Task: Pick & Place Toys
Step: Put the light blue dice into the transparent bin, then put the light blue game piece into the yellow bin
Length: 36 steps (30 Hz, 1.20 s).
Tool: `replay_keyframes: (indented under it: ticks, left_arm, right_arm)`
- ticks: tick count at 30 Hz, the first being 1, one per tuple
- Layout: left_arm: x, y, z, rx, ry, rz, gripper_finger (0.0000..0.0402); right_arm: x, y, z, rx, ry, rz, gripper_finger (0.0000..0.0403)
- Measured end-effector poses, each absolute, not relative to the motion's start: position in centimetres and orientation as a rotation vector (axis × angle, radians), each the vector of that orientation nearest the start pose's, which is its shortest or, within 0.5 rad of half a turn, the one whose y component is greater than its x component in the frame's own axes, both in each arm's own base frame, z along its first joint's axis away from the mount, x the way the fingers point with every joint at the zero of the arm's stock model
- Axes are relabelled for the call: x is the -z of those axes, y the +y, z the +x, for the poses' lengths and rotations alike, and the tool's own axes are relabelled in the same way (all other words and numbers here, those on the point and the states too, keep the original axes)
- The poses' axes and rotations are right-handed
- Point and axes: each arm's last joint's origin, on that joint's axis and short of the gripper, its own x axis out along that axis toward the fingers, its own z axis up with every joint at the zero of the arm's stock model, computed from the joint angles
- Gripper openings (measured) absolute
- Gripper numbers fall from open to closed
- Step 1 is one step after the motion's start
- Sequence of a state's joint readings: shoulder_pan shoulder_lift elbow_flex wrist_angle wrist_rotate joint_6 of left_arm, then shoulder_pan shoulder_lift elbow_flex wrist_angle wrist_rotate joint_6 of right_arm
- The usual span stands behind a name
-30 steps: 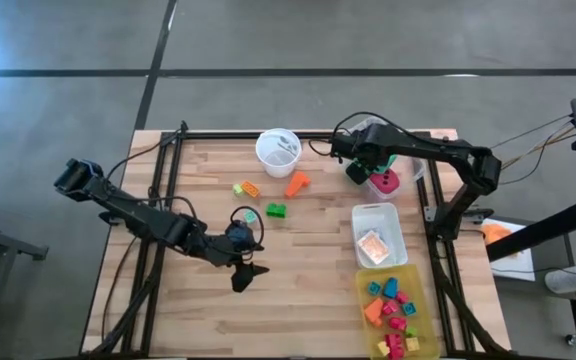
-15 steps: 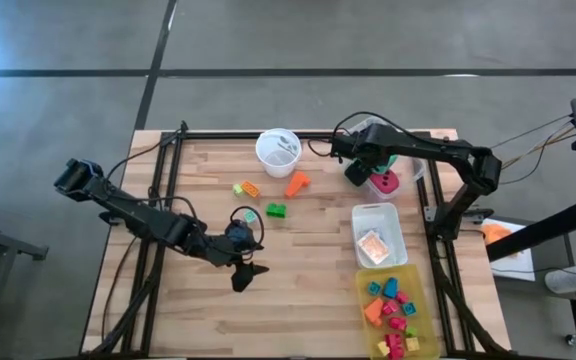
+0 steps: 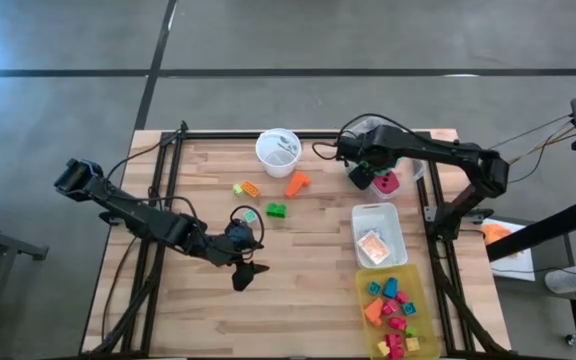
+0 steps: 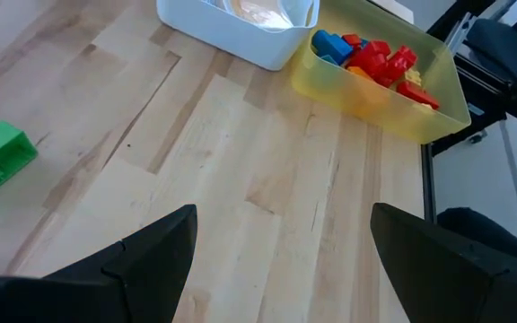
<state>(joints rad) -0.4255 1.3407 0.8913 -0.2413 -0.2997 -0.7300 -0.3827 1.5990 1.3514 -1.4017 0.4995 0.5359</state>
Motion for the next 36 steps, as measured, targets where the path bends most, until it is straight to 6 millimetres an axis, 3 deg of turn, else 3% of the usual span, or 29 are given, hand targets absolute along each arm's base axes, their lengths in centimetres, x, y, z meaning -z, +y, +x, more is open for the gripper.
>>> replay_keyframes:
  ticks: [11, 17, 21, 25, 31, 36]
  left_arm:
    - [-24.7, -10.7, 25.9, -0.129, 0.649, -0.456, 0.0333]
    - [-24.0, -9.9, 25.6, -0.289, 0.629, -0.465, 0.0333]
    - [-23.5, -8.5, 25.4, -0.458, 0.632, -0.513, 0.0333]
    - [-23.3, -7.9, 25.5, -0.474, 0.649, -0.466, 0.0333]
    - [-23.1, -6.5, 25.7, -0.497, 0.7, -0.409, 0.0333]
    - [-22.3, -4.0, 25.9, -0.443, 0.848, -0.44, 0.0333]
  right_arm:
    - [-30.3, -9.7, 25.2, 1.093, 1.319, 0.306, 0.0354]
    - [-33.0, -6.4, 26.5, 1.028, 1.189, 0.34, 0.0354]
    - [-34.0, -1.9, 27.4, 0.909, 1.133, 0.298, 0.0354]
    - [-33.8, 3.9, 27.3, 0.792, 1.087, 0.245, 0.0354]
    - [-31.6, 13.2, 26.2, 0.634, 0.935, 0.211, 0.0354]
    - [-29.4, 19.6, 25.5, 0.49, 0.784, 0.207, 0.0354]
